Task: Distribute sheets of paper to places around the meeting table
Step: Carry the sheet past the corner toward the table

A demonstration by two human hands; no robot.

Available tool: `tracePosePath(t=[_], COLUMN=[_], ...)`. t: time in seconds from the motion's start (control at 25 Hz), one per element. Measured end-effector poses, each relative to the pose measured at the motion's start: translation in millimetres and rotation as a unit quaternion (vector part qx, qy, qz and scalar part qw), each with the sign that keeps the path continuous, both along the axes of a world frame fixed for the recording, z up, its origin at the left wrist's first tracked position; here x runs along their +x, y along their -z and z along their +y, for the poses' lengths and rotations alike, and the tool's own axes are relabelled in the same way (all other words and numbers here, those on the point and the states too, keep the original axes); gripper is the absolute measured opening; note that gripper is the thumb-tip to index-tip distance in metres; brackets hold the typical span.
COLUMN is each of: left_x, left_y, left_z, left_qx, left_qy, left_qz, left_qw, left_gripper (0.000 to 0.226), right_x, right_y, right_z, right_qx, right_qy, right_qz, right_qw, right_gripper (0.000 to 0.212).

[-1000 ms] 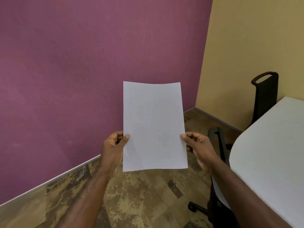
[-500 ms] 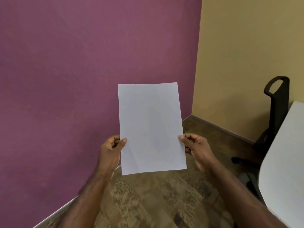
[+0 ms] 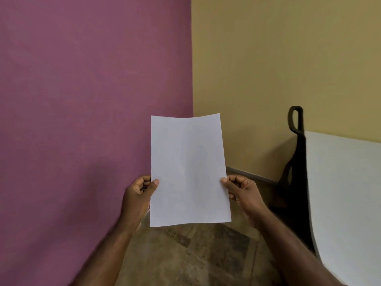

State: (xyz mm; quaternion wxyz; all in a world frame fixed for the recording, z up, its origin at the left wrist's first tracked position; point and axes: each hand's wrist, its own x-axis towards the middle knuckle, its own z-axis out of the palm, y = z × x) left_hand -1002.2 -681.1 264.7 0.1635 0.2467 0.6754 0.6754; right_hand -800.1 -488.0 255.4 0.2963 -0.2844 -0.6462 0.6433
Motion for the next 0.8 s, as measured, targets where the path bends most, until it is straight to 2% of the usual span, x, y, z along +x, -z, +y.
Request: tracePosePath(t=[0.16,0.32,0.8], left_x=[-41,-56,-72], left_y=[-5,-8,-10], left_z=[91,191,510], left_qx=[-0.009,0.001,-0.003], left_qy=[0.082,0.163,0.299], left_qz=[0.004,0.0,0.029], left_qw=[0.997,0.987,0.954], left_gripper=[0.023,0.014,0.012], right_x=[-9,-7,7], right_y=[-3,-2,-2], right_z=[51,117,366], right_qx=[-0.018,-0.022,-0.007], right_qy=[0.101,0.178,0.318], right_qz=[0.017,0.028,0.037], right_qw=[0.995,0.983,0.947], right_gripper=[0.018,0.019,0.019])
